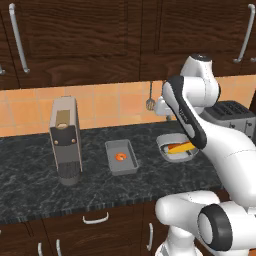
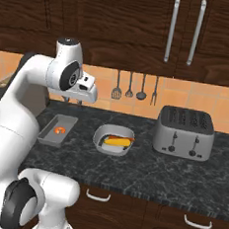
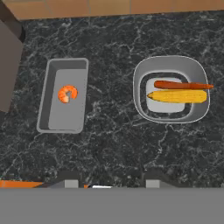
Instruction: Take the meat container that has the shrimp and place it on the second highest rack of the freezer. Then take the vegetable container that has the carrot and corn and place it on the highest rack of the freezer.
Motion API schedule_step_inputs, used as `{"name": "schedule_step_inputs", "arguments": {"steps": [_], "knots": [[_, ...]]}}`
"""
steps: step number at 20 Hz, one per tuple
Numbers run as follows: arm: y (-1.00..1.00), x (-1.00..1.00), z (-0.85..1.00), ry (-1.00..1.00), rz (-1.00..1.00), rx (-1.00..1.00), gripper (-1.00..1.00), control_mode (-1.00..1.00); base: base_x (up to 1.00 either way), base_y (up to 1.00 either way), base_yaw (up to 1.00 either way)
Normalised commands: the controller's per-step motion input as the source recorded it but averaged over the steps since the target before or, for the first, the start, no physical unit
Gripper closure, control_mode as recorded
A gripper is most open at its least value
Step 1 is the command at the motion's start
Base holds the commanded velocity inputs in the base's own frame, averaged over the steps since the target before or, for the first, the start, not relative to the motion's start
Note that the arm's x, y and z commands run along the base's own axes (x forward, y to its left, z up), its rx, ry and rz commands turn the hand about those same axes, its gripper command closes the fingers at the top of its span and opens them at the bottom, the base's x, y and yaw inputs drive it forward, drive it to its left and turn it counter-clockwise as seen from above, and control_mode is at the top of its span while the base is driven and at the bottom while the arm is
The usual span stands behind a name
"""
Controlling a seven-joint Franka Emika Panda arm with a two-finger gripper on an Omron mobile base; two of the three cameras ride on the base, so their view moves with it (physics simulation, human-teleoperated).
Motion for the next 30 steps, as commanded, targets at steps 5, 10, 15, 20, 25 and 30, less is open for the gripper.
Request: {"name": "schedule_step_inputs", "arguments": {"steps": [5, 10, 15, 20, 25, 30], "knots": [[0.11, -0.4, -0.11, 0.0, -0.01, 0.0, -1.0, -1.0, 0.0, 0.0, 0.0], [0.83, -0.27, -0.38, 0.03, -0.28, 0.0, -1.0, -1.0, 0.0, 0.0, 0.0], [0.83, 0.0, -0.55, 0.02, -0.58, 0.0, -1.0, -1.0, 0.0, 0.0, 0.0], [0.38, 0.0, -0.43, 0.07, -0.67, 0.06, -1.0, -1.0, 0.0, 0.0, 0.0], [0.18, 0.1, -0.42, 0.08, -0.65, 0.05, -1.0, -1.0, 0.0, 0.0, 0.0], [0.0, 0.21, -0.27, 0.16, -0.57, 0.02, -1.0, -1.0, 0.0, 0.0, 0.0]]}}
